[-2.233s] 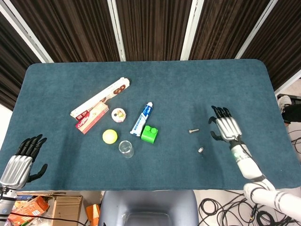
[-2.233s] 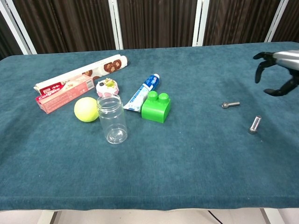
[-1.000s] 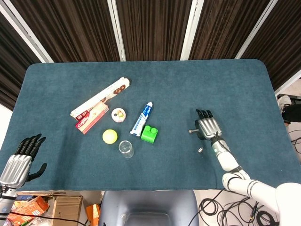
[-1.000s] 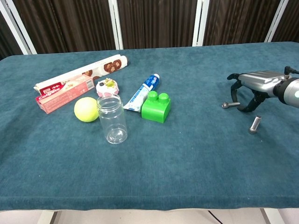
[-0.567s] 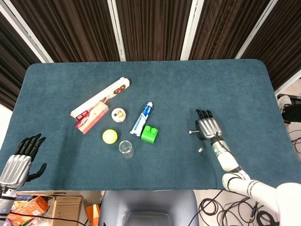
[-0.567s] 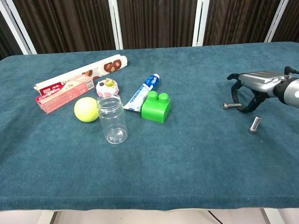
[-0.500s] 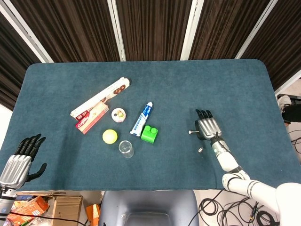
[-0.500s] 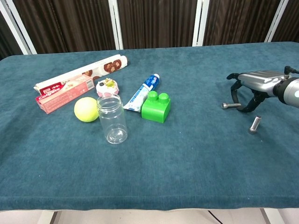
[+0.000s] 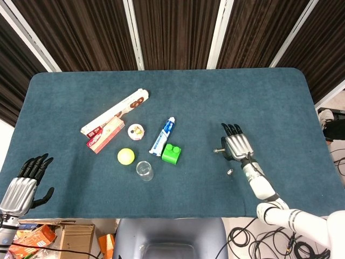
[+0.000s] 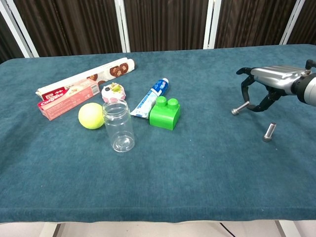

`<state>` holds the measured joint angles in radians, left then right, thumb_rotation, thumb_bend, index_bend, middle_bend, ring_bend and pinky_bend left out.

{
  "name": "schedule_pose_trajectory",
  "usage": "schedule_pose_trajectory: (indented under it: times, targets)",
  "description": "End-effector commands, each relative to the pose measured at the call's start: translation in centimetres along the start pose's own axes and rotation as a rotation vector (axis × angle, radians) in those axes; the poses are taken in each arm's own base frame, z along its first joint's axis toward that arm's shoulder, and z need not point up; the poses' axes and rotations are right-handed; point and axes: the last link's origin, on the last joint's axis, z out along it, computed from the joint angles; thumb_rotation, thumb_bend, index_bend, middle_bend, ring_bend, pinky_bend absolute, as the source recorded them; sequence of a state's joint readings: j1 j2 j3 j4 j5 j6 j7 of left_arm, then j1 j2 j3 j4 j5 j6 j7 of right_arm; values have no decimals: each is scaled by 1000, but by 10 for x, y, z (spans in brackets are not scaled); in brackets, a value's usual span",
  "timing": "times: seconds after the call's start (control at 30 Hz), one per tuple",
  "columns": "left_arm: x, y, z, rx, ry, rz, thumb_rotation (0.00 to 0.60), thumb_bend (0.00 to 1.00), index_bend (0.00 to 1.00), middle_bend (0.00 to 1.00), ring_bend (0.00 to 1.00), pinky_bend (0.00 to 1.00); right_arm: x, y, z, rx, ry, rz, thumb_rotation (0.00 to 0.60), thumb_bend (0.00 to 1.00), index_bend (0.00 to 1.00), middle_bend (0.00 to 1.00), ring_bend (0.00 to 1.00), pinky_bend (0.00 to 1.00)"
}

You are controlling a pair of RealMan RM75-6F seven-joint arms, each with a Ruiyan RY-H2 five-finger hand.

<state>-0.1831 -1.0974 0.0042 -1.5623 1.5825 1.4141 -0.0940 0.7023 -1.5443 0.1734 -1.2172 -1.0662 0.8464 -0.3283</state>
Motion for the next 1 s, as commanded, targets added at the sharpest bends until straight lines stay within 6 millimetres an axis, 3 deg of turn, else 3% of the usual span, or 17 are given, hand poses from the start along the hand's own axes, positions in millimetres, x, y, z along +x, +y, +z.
schedule_pose_trajectory:
  times: [0.03,0.43,0.77,0.9,0.97,1.0]
  targets:
    - [0,0,0,-1,0,-1,600,378,0,0,0,79,3,-1,-1,3,8,-3,600,321,584,0,0,0]
    - [1,-1,-1,1,1,-4,600,377,0,0,0,79,1,-6,4,-3,-5,-2,600,321,549,0,0,0]
    - [2,0,-2,-1,3,-5,600,378,0,0,0,79,6,-2,-8,2,8,-2,600,321,230,0,0,0]
    - [2,-1,-2,-1,6,-6,600,378,0,0,0,79,14,6,-32,5,51,14,600,321,198,0,0,0]
    - [3,-1,-3,-1,11,-7,600,377,0,0,0,78,17,14,-55,2,82,23,600,321,161,0,0,0]
    - [4,-1,-4,0,15,-8,600,378,0,0,0,78,17,22,-76,-10,100,24,600,321,118,0,0,0]
